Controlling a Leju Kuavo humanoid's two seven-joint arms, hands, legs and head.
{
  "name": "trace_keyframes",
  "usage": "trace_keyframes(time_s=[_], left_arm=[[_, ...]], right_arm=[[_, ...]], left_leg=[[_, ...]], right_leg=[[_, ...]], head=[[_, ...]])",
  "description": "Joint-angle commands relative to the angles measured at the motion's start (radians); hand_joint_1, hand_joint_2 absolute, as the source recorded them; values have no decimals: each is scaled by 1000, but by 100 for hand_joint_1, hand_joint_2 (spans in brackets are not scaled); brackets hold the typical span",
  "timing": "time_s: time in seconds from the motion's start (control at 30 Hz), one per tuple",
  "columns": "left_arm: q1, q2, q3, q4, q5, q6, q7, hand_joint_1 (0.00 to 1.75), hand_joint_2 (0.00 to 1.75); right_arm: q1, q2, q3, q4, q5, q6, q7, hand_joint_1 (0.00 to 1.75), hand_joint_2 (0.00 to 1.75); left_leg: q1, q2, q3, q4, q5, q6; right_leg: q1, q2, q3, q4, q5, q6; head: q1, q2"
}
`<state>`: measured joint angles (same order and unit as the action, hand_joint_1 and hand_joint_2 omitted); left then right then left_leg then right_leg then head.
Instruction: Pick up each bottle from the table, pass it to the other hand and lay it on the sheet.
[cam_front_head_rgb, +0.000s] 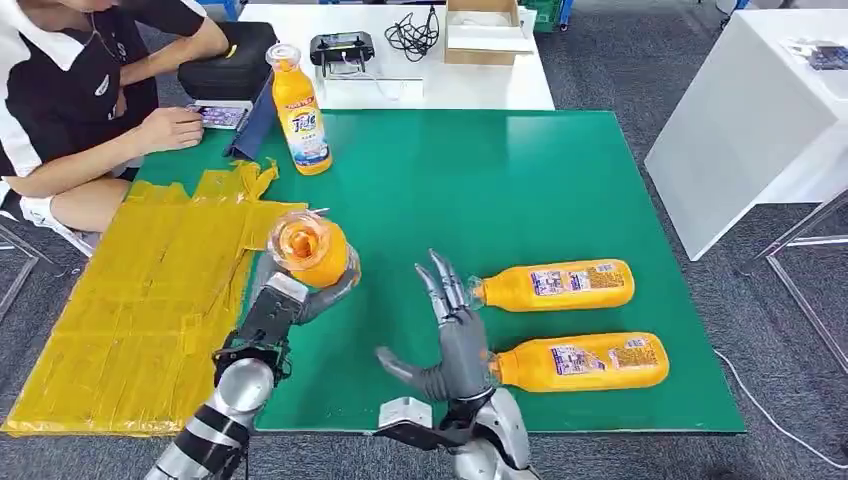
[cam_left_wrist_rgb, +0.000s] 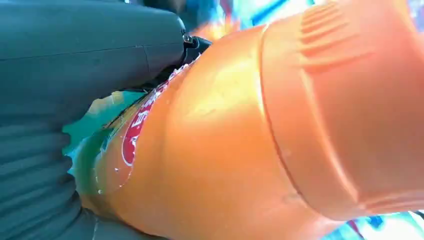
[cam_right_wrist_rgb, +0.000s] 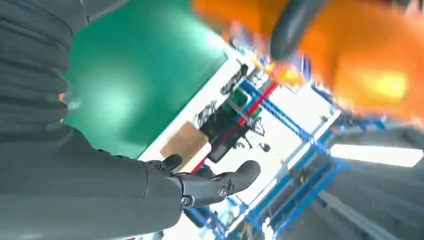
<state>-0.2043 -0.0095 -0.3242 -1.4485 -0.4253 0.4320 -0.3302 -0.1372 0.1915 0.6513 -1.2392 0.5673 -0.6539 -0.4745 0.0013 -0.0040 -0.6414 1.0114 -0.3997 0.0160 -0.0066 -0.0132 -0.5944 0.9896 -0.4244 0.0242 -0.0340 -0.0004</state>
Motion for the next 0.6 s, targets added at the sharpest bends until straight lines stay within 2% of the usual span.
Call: trace_keyframes(time_s=[0.03, 0.1, 0.13, 0.17, 0.2, 0.27, 0.37, 0.4, 0.47, 0.53, 0.6], left_arm=[[-90, 64, 58, 57, -512, 121, 173, 175, 175], [-91, 59, 56, 62, -514, 119, 172, 175, 175], [-106, 74, 52, 87, -729, 118, 269, 175, 175], [-122, 83, 51, 107, -818, 97, 315, 175, 175], [-168, 111, 35, 174, -965, -9, 404, 175, 175], [-225, 135, 29, 265, -1050, -70, 465, 175, 175], [-245, 136, 38, 310, -1051, -55, 458, 175, 175], [-245, 136, 38, 310, -1051, -55, 458, 175, 175], [-253, 149, 28, 334, -1133, -111, 520, 175, 175], [-287, 160, 13, 418, -1145, -157, 549, 175, 175], [-315, 138, 29, 528, -1129, -179, 535, 175, 175]], right_arm=[[101, -73, -134, -297, -5, 44, 0, 0, 175], [100, -67, -135, -290, -6, 44, 0, 0, 175], [103, -64, -145, -298, 0, 37, -5, 0, 175], [109, -70, -152, -320, 8, 35, -7, 0, 175], [121, -72, -171, -369, 7, 54, 7, 0, 175], [138, -76, -190, -429, 2, 99, 20, 0, 175], [146, -74, -198, -452, 10, 116, 29, 0, 175], [146, -74, -198, -452, 10, 116, 29, 0, 175], [146, -69, -200, -447, 29, 104, 21, 0, 175], [149, -71, -207, -460, 50, 101, 31, 0, 175], [152, -77, -220, -468, 79, 98, 51, 0, 175]], left_leg=[[0, -3, 0, 0, 0, -1], [0, -2, 3, 0, -1, -1], [0, -2, 2, 0, 0, -1], [1, -2, 5, -1, -1, -1], [0, -2, 3, 0, -1, -1], [1, -4, 4, 0, 0, -1], [0, -6, 5, -1, 0, -1], [1, -2, 3, -1, 0, -1], [0, 1, 5, -1, -1, -1], [0, -1, 3, -1, 0, -1], [0, -3, 5, -1, 0, -1]], right_leg=[[0, -2, 1, 0, -1, 0], [0, -1, 4, 0, -1, -1], [0, -1, 3, -1, -1, 0], [0, -1, 6, -1, -2, -1], [0, -2, 4, 0, -1, -1], [0, -4, 5, 0, -2, -1], [0, -4, 6, 0, -2, -1], [0, -1, 4, -1, 0, -1], [0, 1, 5, -1, -1, -1], [0, 0, 3, 0, 0, -1], [0, -1, 6, -1, -1, -1]], head=[[0, 0], [0, 0], [0, 0], [0, 0], [0, 0], [0, 0], [1, 0], [0, 0], [0, 0], [0, 0], [1, 0]])
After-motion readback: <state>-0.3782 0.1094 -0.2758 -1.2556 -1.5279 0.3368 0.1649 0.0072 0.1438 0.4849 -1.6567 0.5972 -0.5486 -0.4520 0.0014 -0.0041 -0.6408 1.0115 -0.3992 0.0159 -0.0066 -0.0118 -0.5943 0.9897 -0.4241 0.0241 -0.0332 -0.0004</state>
